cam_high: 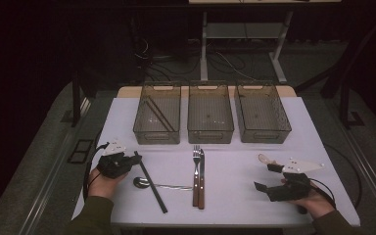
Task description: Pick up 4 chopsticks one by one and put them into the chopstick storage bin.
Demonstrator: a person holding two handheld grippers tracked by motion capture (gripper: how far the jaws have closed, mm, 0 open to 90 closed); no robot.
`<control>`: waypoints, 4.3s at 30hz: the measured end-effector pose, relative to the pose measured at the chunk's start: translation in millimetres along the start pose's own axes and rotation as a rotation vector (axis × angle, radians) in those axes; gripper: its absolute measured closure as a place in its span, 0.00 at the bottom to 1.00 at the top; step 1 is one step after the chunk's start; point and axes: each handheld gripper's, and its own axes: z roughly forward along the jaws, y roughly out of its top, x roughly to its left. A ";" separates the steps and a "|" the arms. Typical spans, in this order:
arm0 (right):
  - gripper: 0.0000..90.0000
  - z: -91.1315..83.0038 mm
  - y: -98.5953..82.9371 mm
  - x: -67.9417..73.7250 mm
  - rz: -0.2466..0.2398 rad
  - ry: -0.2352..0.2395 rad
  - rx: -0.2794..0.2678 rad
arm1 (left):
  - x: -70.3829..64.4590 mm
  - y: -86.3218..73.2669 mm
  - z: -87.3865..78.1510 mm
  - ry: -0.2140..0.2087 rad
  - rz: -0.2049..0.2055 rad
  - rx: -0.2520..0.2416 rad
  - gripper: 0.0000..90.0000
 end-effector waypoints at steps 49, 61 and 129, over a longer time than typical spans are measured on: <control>0.16 7.4 -0.7 -1.6 0.003 -0.019 0.037 | 20.0 11.4 44.3 0.076 0.008 0.105 0.99; 0.16 7.4 -0.6 -1.3 0.000 -0.018 0.037 | 9.6 20.5 53.3 0.042 0.034 0.129 0.99; 0.16 7.1 -0.1 0.0 0.002 -0.012 0.040 | -60.3 47.2 81.1 -0.189 0.214 0.219 0.99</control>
